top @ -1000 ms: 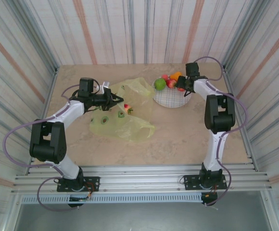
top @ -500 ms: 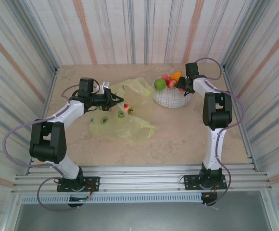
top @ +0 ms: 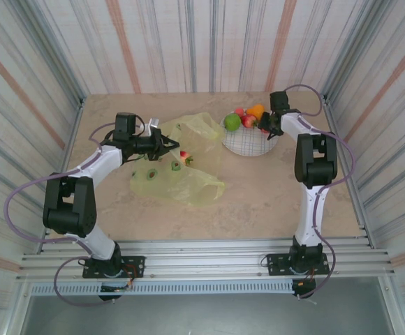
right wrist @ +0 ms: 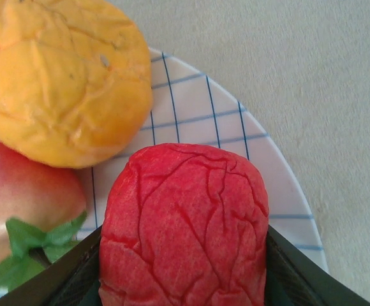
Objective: Place the fruits into the plastic bag
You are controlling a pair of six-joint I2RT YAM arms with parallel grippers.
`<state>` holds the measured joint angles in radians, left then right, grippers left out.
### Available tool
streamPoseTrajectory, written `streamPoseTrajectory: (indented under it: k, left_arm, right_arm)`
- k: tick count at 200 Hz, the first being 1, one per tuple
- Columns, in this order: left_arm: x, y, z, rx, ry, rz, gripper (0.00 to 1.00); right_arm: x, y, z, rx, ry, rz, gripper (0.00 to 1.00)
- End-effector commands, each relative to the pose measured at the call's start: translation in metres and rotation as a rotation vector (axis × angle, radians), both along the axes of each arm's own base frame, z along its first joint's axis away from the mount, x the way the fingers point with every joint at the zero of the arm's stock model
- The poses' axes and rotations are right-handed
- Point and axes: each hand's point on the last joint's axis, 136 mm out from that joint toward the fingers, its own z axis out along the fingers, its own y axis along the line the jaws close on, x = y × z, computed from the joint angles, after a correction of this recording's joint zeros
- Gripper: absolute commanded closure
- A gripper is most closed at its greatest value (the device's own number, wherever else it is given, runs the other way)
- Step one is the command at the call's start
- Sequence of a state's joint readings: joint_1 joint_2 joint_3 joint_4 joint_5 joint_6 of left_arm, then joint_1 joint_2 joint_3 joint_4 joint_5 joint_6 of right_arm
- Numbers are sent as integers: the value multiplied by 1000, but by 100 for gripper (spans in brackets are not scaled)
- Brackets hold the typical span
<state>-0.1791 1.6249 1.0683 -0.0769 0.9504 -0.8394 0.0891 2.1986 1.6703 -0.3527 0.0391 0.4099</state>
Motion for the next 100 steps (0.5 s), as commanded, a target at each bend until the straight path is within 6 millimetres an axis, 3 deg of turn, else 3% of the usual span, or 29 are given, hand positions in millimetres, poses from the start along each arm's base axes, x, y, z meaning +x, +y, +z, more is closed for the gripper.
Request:
streamPoseTrajectory:
  k: [1,35,70,100]
  left_arm:
    - [-5,-5,-3,-13,18,-23,100]
    - [-5,-5,-3,-14,19,-24,100]
    - [-5,-5,-2,-16,20,-24,100]
    - [-5,-6,-2,-17,18,-25,100]
  right_arm:
    - [-13,-1,39,27,-58,3,45]
    - [-45,20,76,92,-148,36,46]
    - [-94,79,106,208,-222,216,46]
    - [-140,126,111,308,-214,385,47]
